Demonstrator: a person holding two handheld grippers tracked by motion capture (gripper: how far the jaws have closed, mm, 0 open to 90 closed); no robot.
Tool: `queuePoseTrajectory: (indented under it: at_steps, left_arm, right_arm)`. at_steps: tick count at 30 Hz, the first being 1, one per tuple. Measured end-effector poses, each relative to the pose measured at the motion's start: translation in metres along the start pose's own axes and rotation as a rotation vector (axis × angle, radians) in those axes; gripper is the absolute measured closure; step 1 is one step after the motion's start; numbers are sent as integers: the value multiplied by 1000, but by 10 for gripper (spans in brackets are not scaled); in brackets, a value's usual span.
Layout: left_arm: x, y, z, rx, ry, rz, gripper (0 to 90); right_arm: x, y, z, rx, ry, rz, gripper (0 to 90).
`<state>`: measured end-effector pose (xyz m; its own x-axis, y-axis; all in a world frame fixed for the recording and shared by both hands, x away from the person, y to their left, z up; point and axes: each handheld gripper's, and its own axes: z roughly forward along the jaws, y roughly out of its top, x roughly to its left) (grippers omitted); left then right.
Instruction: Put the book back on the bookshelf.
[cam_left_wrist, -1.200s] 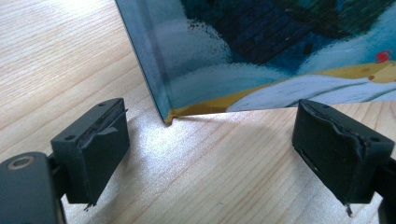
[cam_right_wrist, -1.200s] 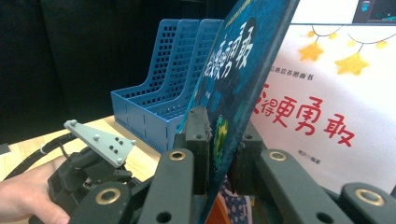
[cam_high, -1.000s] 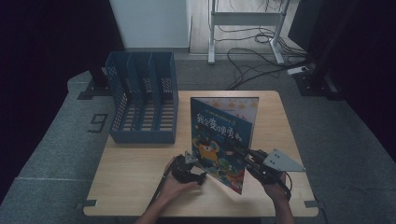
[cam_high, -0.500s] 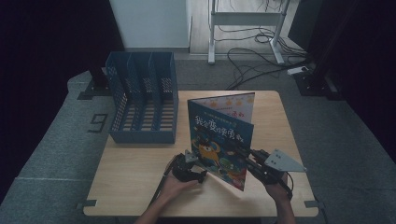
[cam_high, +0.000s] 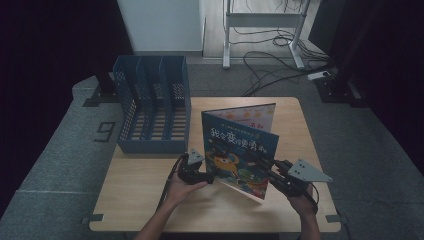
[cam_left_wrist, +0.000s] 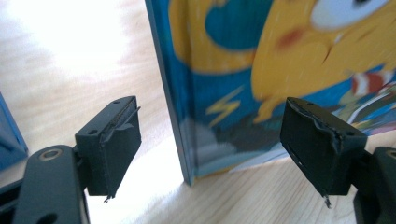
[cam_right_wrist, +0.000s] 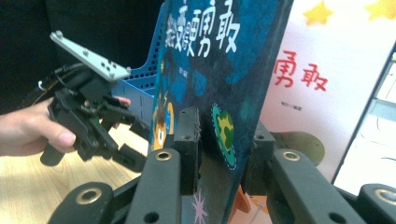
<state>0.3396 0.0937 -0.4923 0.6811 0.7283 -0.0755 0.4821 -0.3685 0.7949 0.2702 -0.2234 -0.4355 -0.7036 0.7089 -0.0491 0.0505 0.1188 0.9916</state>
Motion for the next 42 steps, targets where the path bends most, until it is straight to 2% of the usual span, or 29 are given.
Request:
queuePoseTrajectory:
  at_steps: [9, 16, 22, 24, 28, 35, 38, 42]
  left_arm:
    - [-6, 14, -5, -74, -30, 42, 236]
    - [-6, 24, -21, -136, -44, 62, 248]
    - [-7, 33, -32, -183, -66, 92, 309]
    - [-8, 34, -33, -184, -58, 91, 339]
    - [-8, 35, -35, -194, -71, 86, 383]
    - [-11, 38, -37, -203, -65, 94, 398]
    - [-11, 38, -38, -214, -63, 80, 404]
    - [-11, 38, -39, -216, -58, 77, 441]
  right_arm:
    - [-7, -5, -1, 14, -20, 22, 676]
    - [-11, -8, 0, 23, -46, 42, 643]
    - [-14, -10, 2, 27, -74, 58, 617]
    - [-14, -11, 2, 30, -79, 62, 606]
    - [-17, -12, 2, 39, -82, 74, 587]
    - [-19, -14, 4, 40, -87, 93, 560]
    - [-20, -14, 4, 51, -120, 99, 552]
    - [-24, -17, 3, 52, -137, 133, 539]
